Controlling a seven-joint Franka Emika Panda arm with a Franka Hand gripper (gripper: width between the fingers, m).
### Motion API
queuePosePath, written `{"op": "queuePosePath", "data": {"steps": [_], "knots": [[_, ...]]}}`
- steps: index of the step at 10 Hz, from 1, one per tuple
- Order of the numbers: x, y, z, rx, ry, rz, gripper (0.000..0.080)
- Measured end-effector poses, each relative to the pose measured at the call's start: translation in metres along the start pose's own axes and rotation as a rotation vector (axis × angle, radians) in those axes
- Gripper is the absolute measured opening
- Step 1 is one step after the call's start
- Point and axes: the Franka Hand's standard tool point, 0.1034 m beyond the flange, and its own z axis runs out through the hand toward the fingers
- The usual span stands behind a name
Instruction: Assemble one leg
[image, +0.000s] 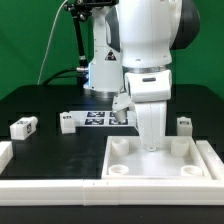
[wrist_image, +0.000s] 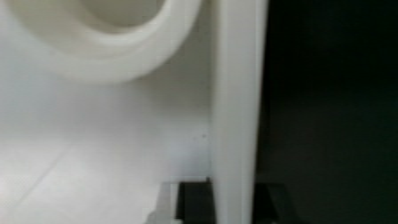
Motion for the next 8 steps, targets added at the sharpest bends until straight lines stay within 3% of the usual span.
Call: {"op": "queuePosePath", "data": {"steps": [3,4,5,6,7,8], "knots": [[0.0042,0.0003,0.0007,0.0,0.001,0.008,0.0048],[0.0039,0.0001,0.0009,0.001,0.001,0.009,0.0133],[0.0038,-0.0001,0.001,0.001,0.001,0.01,0.0133],[0.0036,-0.0002,0.001,0.001,0.001,0.01,0.0317],[0.0034,-0.0002,0.001,0.001,0.001,0.01,0.0451],[0.0033,-0.0002,0.001,0.002,0.001,0.01,0.0451]]}}
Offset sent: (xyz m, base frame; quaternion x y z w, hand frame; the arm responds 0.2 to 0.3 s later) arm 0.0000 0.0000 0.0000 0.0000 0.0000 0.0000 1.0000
